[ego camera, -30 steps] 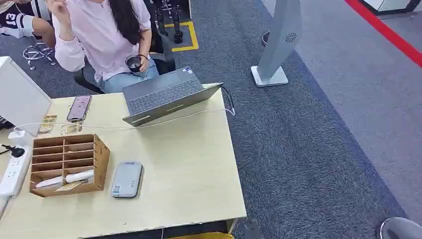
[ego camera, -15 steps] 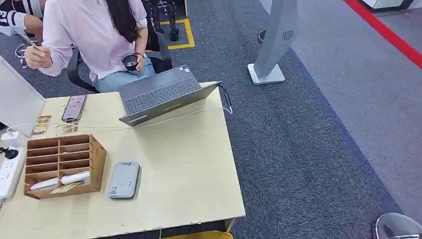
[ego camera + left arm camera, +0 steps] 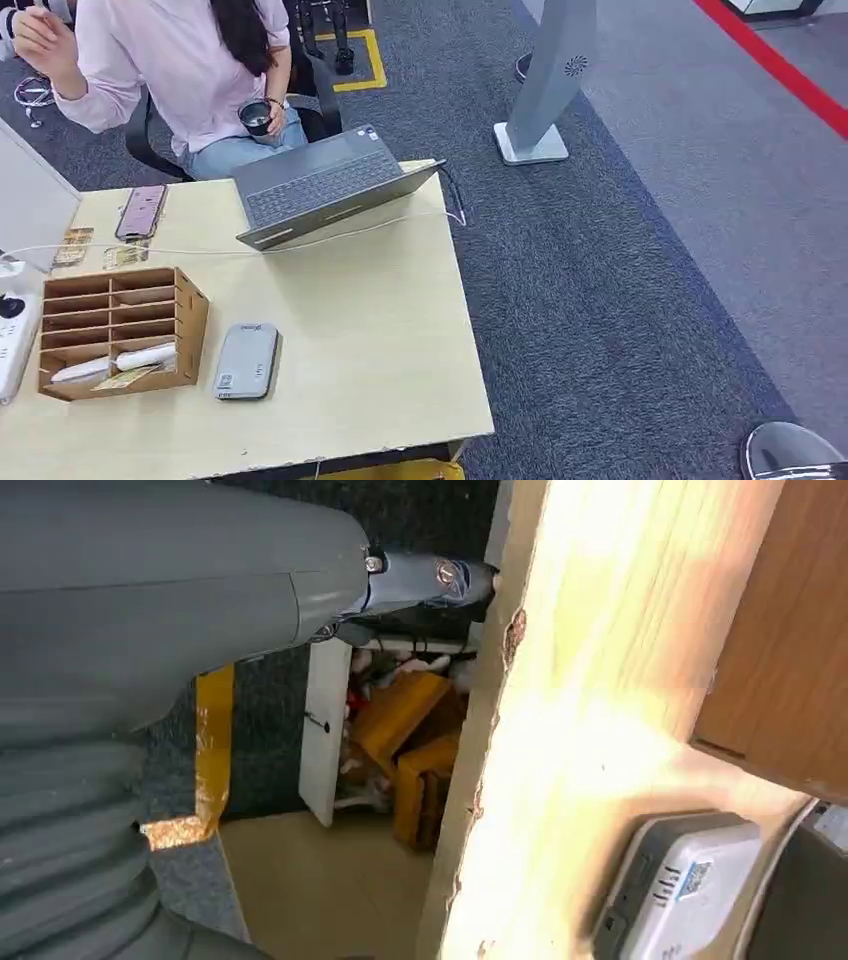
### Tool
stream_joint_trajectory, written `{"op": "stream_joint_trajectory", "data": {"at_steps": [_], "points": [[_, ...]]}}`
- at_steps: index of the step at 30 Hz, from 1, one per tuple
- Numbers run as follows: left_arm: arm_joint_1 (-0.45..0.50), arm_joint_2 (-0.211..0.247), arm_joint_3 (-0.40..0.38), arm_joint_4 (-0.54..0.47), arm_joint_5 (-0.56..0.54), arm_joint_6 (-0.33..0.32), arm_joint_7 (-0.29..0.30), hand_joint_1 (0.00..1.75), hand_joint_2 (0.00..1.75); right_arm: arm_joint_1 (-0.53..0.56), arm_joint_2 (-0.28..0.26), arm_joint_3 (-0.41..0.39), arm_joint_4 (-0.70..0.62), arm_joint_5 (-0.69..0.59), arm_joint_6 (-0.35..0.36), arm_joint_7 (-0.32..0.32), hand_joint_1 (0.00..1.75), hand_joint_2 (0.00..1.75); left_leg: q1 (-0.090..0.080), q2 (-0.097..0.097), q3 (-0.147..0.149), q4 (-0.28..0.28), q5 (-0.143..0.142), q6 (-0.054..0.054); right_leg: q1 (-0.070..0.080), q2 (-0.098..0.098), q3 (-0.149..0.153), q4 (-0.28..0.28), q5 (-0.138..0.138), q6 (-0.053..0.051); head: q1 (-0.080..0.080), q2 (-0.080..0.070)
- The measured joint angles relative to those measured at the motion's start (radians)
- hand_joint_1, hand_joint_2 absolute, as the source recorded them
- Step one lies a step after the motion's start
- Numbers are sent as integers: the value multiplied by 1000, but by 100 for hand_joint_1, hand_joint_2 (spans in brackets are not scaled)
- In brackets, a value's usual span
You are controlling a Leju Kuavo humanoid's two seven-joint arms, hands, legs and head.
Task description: Pass the card to the sensor for recognition and then transmit it.
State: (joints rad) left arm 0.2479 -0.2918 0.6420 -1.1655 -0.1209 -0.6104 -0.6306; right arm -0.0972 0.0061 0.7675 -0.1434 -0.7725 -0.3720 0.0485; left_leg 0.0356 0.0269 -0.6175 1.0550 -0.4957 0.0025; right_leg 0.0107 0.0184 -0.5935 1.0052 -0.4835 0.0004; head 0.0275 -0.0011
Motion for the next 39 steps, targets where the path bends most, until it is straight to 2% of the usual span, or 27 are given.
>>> {"op": "stream_joint_trajectory", "data": {"at_steps": [3,5,6,8,9,10,12,14,17,21,27,33,35,37,39], "points": [[25,-21,13,-51,18,-22,6,0,175,5,0,6,2,2,-8,-21,0,0,8,7,-23,11,1,-1,9,7,-18,2,6,1,0,0],[50,-34,15,-86,44,-30,14,0,175,19,-2,9,6,2,-10,-23,0,0,15,10,-24,18,-5,-1,14,11,-18,5,6,0,6,0],[60,-38,16,-91,81,-34,39,0,175,29,-2,13,10,5,-7,-13,0,0,16,12,-18,19,-8,-1,15,11,-13,4,6,0,9,0],[48,-44,55,-74,259,-48,151,0,175,41,-5,26,15,14,-1,12,0,0,15,11,-6,18,-14,2,15,10,-1,5,4,0,17,0],[25,-40,98,-50,334,-54,179,0,175,45,-5,32,17,19,-1,18,0,0,14,7,-3,17,-16,3,14,7,4,2,0,-1,20,0],[-21,-21,156,-20,401,-73,204,0,175,43,-5,41,18,24,-1,24,0,0,10,-2,-3,17,-16,4,11,-1,10,-2,-8,4,26,0],[-94,21,262,79,424,-102,226,0,175,28,-5,56,17,29,-1,32,0,0,3,-11,4,14,-16,6,4,-12,14,0,-13,9,25,0],[-132,50,329,137,437,-111,244,0,175,6,-5,67,16,33,-2,37,0,0,-2,-11,12,10,-14,7,0,-13,20,1,-13,9,20,0],[-182,82,426,277,484,-76,349,0,175,-18,-5,89,16,50,-2,63,0,0,-5,-15,20,9,-10,9,-3,-17,27,3,-13,9,16,0],[-213,114,506,439,461,-70,318,0,175,-37,-5,114,15,56,-2,82,0,0,-5,-17,22,9,-8,9,-4,-18,29,3,-11,9,16,0],[-243,151,553,559,444,-69,304,0,175,-43,-5,134,14,58,7,81,0,0,-6,-19,23,9,-7,9,-4,-19,30,4,-11,9,16,0],[-254,159,576,593,435,-71,300,0,175,-48,-5,146,14,56,10,78,0,0,-6,-19,23,9,-7,9,-4,-19,30,5,-11,9,16,0],[-254,159,580,593,413,-73,270,0,175,-48,-5,147,14,50,10,78,0,0,-6,-19,23,9,-7,9,-4,-19,30,5,-11,9,16,0],[-254,157,580,578,384,-75,213,0,175,-47,-5,147,14,41,8,74,0,0,-6,-19,23,9,-7,8,-4,-19,30,5,-11,9,16,0],[-254,144,580,524,362,-74,159,0,175,-45,-5,147,14,29,7,63,0,0,-6,-19,23,9,-7,8,-4,-19,30,5,-11,9,16,0]]}}
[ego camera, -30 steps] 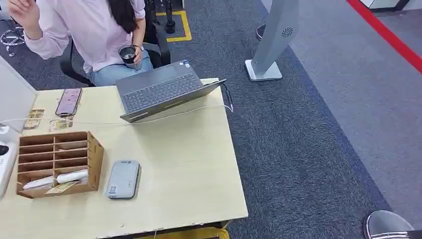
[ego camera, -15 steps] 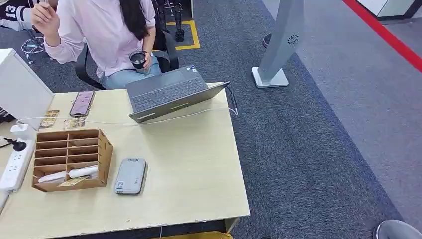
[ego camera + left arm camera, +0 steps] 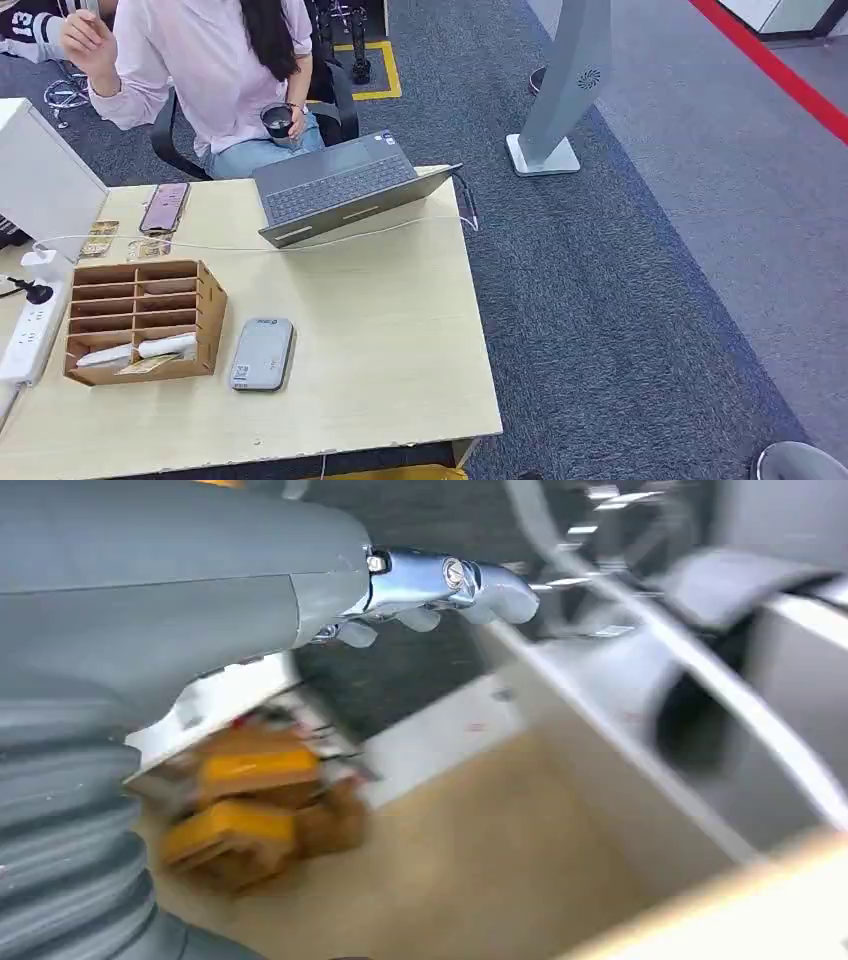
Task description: Pass the card to the sensor for recognition and then transmit it.
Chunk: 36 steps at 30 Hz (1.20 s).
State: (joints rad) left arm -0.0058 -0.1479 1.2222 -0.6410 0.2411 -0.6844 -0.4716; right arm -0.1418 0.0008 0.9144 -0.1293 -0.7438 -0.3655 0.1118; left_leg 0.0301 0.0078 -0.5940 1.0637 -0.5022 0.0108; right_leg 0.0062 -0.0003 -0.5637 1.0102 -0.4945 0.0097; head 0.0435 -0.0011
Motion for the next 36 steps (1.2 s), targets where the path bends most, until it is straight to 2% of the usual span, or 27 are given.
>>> {"op": "stream_joint_trajectory", "data": {"at_steps": [4,6,7,8,9,12,15,21,25,29,32,33,34,35,36], "points": [[-5,-42,5,-167,6,2,2,0,175,7,0,0,0,-11,0,-11,0,0,-1,0,0,0,0,0,0,0,0,1,0,0,0,0],[-7,-53,7,-213,11,0,-2,0,175,10,0,0,0,-12,0,-13,0,0,-1,0,0,0,0,0,0,0,0,1,0,0,0,0],[-8,-60,9,-234,15,-2,-12,0,175,10,0,0,0,-13,0,-13,0,0,-1,0,0,0,0,-1,0,0,0,1,0,0,0,0],[-9,-81,10,-301,24,-15,-59,0,175,10,0,0,0,-15,0,-17,0,0,0,0,0,0,0,-1,0,0,0,1,0,0,1,0],[-10,-87,10,-322,28,-16,-69,0,175,11,0,0,0,-15,0,-17,0,0,-1,0,0,0,0,-1,0,0,0,1,0,0,0,0],[-18,-113,10,-438,66,11,-22,0,175,10,0,0,0,-19,0,-20,0,0,-1,-1,0,0,1,-1,0,0,0,1,0,0,0,0],[-21,-136,10,-521,83,23,-9,0,175,11,0,0,0,-21,0,-20,0,0,-1,-1,1,0,1,-1,0,0,0,1,0,0,0,0],[-20,-158,10,-587,89,24,-11,0,175,11,0,0,0,-21,0,-22,0,0,-1,-1,1,0,1,-1,0,0,0,1,0,0,0,0],[-20,-168,6,-625,102,29,-58,0,175,10,0,0,0,-24,2,-24,0,0,-1,-1,1,0,1,-1,0,0,0,2,0,0,0,0],[-19,-177,-26,-692,158,70,-49,0,175,8,0,3,0,-24,8,-15,0,0,-1,-1,1,0,1,-1,0,0,0,2,0,0,0,0],[-9,-180,-109,-774,178,139,-81,0,175,2,0,15,0,-18,17,0,0,0,-1,-1,1,0,2,-1,0,-1,0,2,0,0,0,0],[-8,-180,-142,-799,155,186,-111,0,175,-1,0,22,0,-15,23,3,0,0,-1,-2,1,0,3,-2,0,-1,0,2,0,-1,0,0],[-8,-176,-201,-840,104,264,-151,0,175,-7,0,29,0,-9,26,9,0,0,-1,-2,1,0,3,-2,0,-2,0,2,1,-1,0,0],[-10,-170,-237,-860,62,313,-171,0,175,-11,0,33,0,-6,29,13,0,0,-1,-2,2,0,3,-2,0,-2,-1,2,1,-1,1,0],[-21,-151,-324,-900,-78,458,-201,0,175,-20,0,46,0,8,42,24,0,0,-1,-3,2,1,5,-2,0,-3,-3,2,1,-1,0,0]]}}
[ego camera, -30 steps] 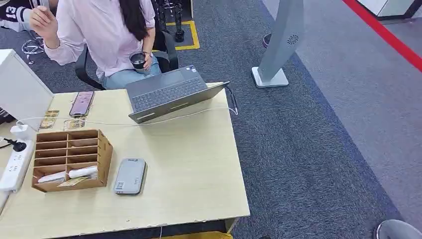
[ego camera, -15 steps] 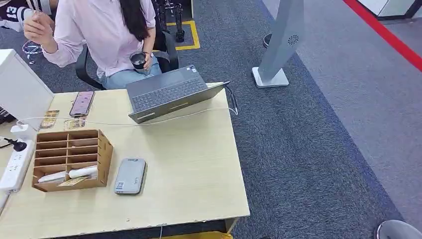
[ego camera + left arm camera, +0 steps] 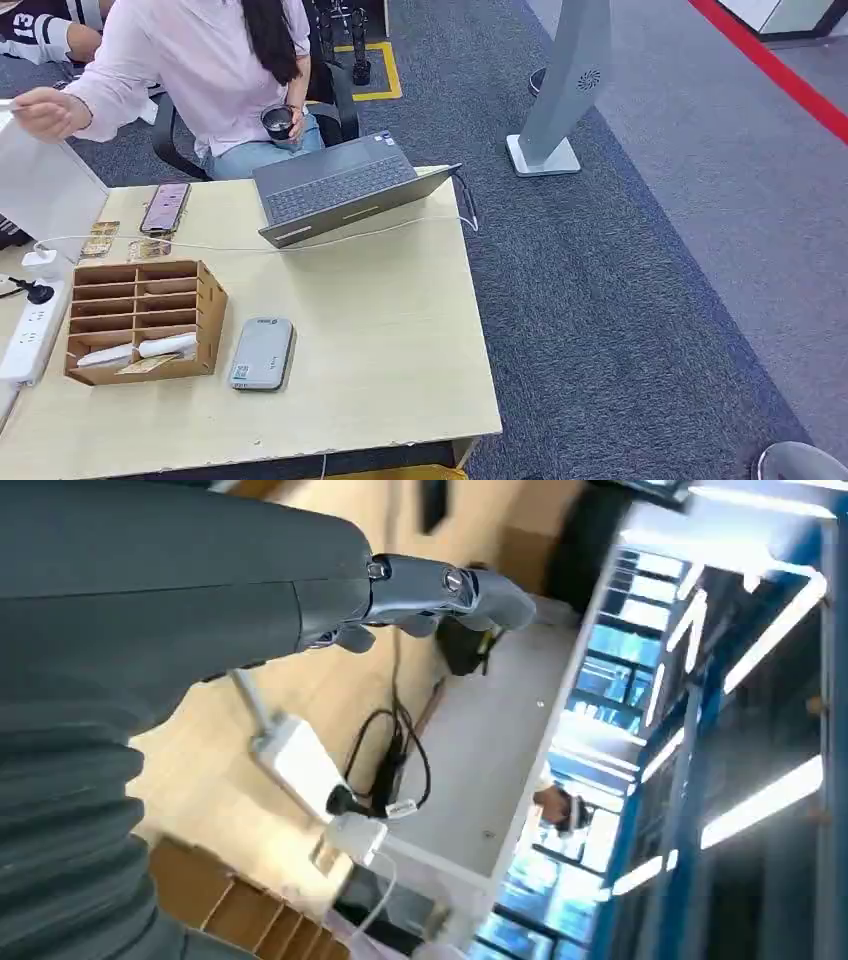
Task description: Pass the card to the sensor for recognition and then transmit it.
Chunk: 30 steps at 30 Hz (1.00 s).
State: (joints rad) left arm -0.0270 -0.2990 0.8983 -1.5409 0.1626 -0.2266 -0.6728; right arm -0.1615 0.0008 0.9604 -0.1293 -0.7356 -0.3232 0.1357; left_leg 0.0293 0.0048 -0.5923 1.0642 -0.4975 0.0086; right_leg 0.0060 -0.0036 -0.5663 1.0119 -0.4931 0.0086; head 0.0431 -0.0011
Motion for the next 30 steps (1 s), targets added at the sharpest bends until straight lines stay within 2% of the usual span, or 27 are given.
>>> {"op": "stream_joint_trajectory", "data": {"at_steps": [1,4,5,7,8,9,10,13,16,21,30], "points": [[-31,25,-95,-22,-168,153,-17,0,175,-11,1,14,0,7,5,12,0,0,0,-3,-2,0,2,0,0,-4,0,0,2,0,2,0],[-123,91,-329,-18,-489,427,-17,0,175,-40,5,42,0,24,19,31,0,0,0,-7,-4,0,7,-1,0,-7,0,1,5,-1,1,0],[-170,115,-417,5,-620,532,15,0,175,-49,7,56,0,32,22,41,0,0,0,-7,-5,0,9,-2,0,-7,-1,1,7,-2,0,0],[-265,149,-553,76,-844,680,107,0,175,-61,11,75,-1,41,31,53,0,0,0,-7,-7,0,11,-1,0,-8,-2,1,9,0,0,0],[-331,166,-632,139,-1003,763,187,0,175,-70,14,88,-2,48,36,61,0,0,0,-8,-8,0,13,-1,0,-8,-3,1,11,0,0,0],[-366,175,-671,176,-1076,797,227,0,175,-75,16,94,-2,52,37,63,0,0,0,-9,-9,0,14,-2,0,-8,-4,1,12,-2,0,0],[-432,190,-738,246,-1184,846,294,0,175,-85,21,106,-2,55,38,70,0,0,0,-8,-10,0,15,-1,0,-8,-5,2,14,-1,0,0],[-563,205,-859,405,-1345,903,410,0,175,-101,30,128,-3,55,42,87,0,0,0,-5,-11,0,15,-1,0,-5,-6,2,16,-1,0,0],[-652,209,-941,518,-1417,911,455,0,175,-108,40,143,-3,55,47,101,0,0,-1,-2,-11,0,15,-1,-1,-2,-7,2,17,-2,0,0],[-684,209,-986,579,-1436,914,459,0,175,-109,46,153,-3,52,48,111,0,0,-2,-2,-11,-2,15,-1,-2,-2,-9,2,16,-2,0,0],[-686,223,-995,639,-1436,914,441,0,175,-109,46,159,-3,50,52,103,0,0,-2,-2,-12,-3,16,-2,-2,-2,-11,2,16,-2,0,0]]}}
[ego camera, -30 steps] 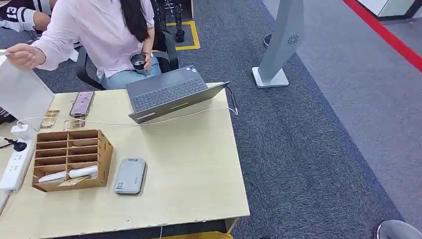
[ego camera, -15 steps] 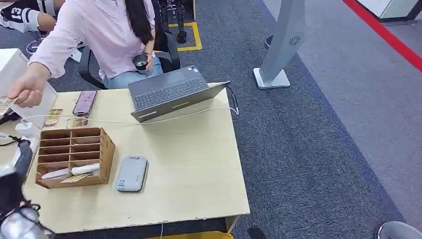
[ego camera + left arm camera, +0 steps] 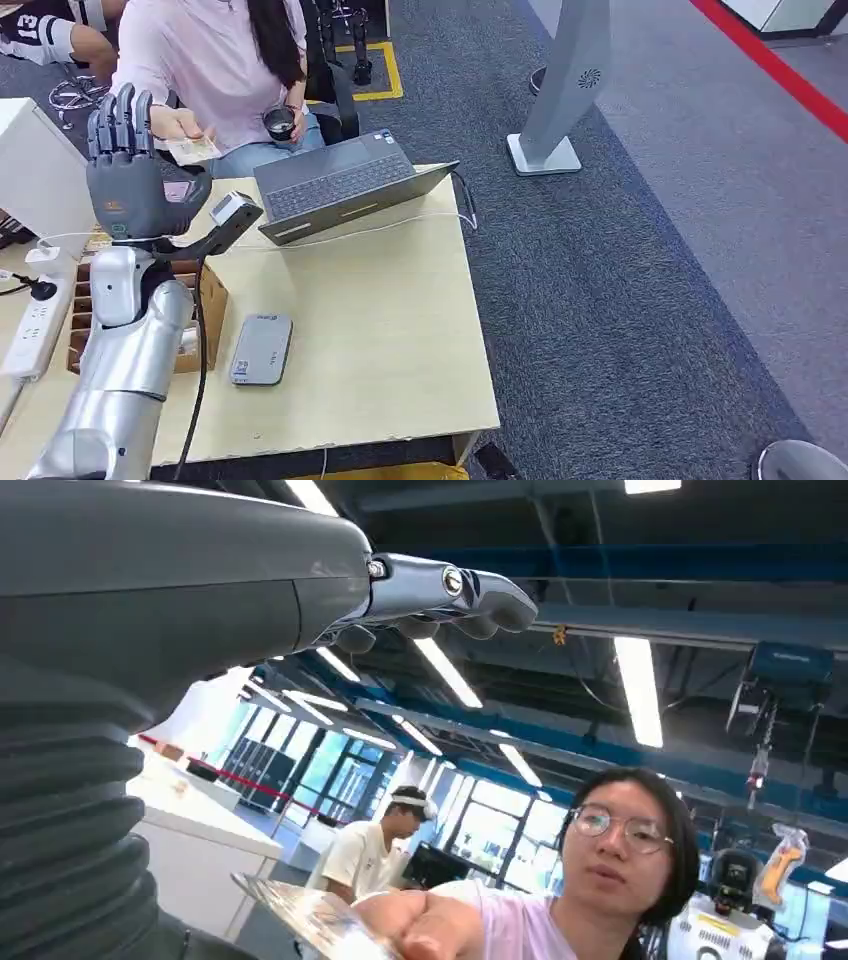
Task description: Pass the card to the sensor for recognition and then transmit it.
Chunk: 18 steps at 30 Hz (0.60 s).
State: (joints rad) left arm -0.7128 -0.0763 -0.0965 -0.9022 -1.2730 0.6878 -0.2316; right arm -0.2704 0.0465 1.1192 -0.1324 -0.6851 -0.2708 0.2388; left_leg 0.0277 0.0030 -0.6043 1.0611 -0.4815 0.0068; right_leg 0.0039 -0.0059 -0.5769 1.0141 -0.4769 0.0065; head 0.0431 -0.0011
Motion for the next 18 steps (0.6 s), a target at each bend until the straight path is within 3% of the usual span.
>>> {"op": "stream_joint_trajectory", "data": {"at_steps": [6,7,18], "points": [[0,2,0,20,-6,0,-5,0,175,0,0,5,0,-1,0,-1,0,0,0,0,0,0,0,0,0,0,0,0,0,0,0,0],[0,2,0,24,-8,0,-6,175,175,0,0,5,0,-2,0,-1,0,0,0,0,0,0,0,0,0,0,0,0,0,0,0,0],[1,2,0,45,10,0,-61,175,175,4,0,15,0,4,0,-3,0,0,0,0,-1,0,0,0,0,0,-1,0,0,0,0,0]]}}
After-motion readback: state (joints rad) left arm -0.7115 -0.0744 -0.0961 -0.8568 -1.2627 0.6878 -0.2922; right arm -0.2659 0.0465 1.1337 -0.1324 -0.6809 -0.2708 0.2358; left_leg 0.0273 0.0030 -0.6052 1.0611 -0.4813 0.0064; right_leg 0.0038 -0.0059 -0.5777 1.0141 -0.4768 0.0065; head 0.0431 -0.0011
